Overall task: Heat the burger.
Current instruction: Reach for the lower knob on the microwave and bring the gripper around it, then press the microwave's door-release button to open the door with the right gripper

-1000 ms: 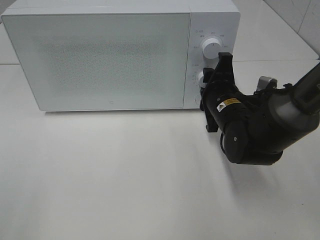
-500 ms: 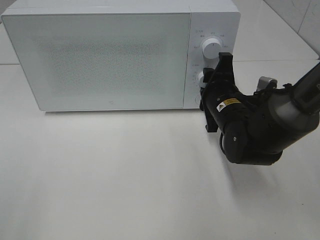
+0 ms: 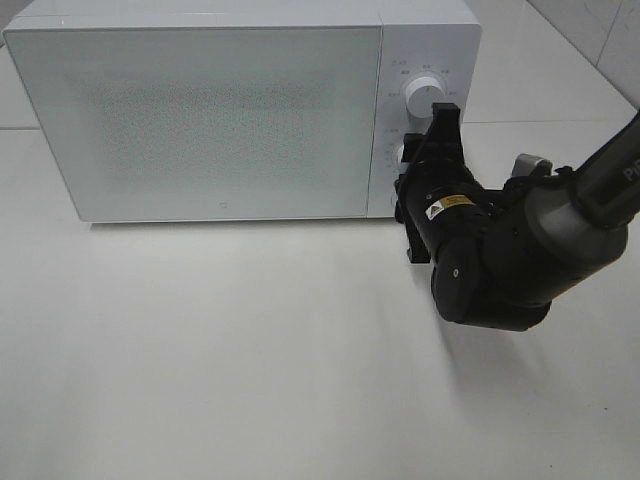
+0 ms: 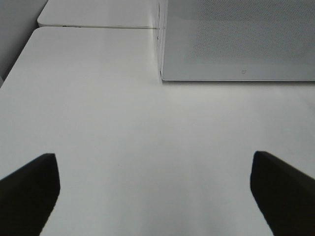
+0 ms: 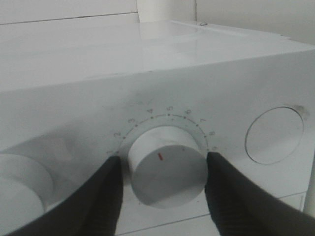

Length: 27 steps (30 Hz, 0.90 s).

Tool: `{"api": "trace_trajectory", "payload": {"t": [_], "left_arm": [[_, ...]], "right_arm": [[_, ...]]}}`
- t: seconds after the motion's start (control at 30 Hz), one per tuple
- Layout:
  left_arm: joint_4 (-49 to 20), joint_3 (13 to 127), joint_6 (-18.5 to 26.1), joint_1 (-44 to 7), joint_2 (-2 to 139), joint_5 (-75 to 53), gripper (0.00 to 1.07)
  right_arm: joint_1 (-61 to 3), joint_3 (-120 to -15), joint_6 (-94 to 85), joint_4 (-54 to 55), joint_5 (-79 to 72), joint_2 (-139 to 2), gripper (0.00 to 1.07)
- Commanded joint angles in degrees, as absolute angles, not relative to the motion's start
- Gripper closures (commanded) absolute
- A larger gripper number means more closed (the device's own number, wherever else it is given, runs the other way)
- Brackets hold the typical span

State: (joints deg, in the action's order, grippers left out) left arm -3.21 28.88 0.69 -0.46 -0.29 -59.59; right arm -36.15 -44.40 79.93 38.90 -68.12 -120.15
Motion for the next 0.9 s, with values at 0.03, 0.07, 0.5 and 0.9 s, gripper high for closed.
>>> {"api": "trace_trajectory", "payload": {"t": [0.03, 0.07, 0.5, 0.9], "left_arm": [[-3.6, 28.6, 0.6, -0.3, -1.7, -59.3, 0.09], [-3.6, 28.6, 0.6, -0.3, -1.7, -59.3, 0.09], [-3.6, 28.6, 0.6, -0.3, -1.7, -59.3, 0.09], [-3.6, 28.6, 0.6, -0.3, -1.7, -59.3, 0.09]], "right_arm": [[-35.9, -45.7, 76.1, 39.5, -75.1, -119.5, 0.46], [-35.9, -45.7, 76.1, 39.5, -75.1, -119.5, 0.46], [-36.0, -41.4, 65.7, 30.3, -61.9, -113.9, 0.37], [-36.0, -34.4, 50.5, 22.5, -41.9, -103.4, 0.37]]}}
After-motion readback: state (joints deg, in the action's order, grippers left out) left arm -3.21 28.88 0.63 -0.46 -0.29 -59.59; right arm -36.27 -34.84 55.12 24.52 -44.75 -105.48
